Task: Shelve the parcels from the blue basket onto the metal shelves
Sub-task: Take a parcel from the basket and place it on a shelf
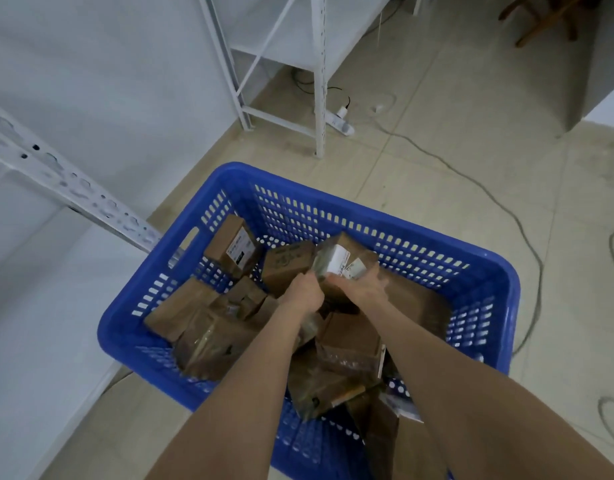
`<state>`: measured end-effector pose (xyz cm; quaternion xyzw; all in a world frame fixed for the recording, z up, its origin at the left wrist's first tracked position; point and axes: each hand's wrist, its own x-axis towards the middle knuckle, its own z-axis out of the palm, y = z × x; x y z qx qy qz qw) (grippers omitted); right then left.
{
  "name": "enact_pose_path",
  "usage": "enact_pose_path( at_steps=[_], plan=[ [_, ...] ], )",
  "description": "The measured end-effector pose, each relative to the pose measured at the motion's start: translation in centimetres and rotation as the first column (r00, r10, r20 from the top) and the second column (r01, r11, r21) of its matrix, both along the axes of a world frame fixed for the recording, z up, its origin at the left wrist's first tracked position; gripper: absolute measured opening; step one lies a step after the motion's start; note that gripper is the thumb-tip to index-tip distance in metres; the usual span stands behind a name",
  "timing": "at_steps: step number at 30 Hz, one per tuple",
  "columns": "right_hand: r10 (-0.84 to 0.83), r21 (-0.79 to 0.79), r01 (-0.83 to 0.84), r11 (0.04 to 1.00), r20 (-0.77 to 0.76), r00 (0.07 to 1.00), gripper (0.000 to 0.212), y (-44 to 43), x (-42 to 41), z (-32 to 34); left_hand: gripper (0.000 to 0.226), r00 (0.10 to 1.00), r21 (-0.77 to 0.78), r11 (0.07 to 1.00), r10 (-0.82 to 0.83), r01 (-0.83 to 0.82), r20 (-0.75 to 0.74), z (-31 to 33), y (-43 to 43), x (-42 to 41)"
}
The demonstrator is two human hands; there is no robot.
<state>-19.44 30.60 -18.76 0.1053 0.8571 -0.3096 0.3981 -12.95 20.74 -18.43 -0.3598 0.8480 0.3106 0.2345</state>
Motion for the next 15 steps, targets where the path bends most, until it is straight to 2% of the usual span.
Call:
enact_pose_path(
  at_steps=[5, 9, 12, 15],
  plan=[
    [0.08, 0.111, -0.076, 0.991, -0.031, 0.996, 0.12, -2.5, 0.0, -2.2, 0.039, 0.999, 0.046, 0.998, 0.042, -0.043, 0.015, -2.0, -1.3, 0.3],
    [0.045, 0.148, -0.038, 0.988, -0.041, 0.998, 0.108, -3.2, -0.3, -2.0, 0.04, 0.996, 0.08, 0.992, 0.093, -0.093, 0.004, -2.0, -2.4, 1.0],
    [-0.002, 0.088, 0.004, 0.996, -0.018, 1.0, 0.106, -3.2, -0.4, -0.7, 0.043, 0.986, 0.094, 0.983, 0.163, -0.159, -0.034, -1.0, -2.9, 1.7],
    [-0.011, -0.068, 0.013, 0.998, 0.034, 0.999, 0.112, -2.8, 0.3, 1.5, 0.051, 0.929, 0.107, 0.933, 0.354, -0.343, -0.111, 2.0, -3.4, 2.6]
  ],
)
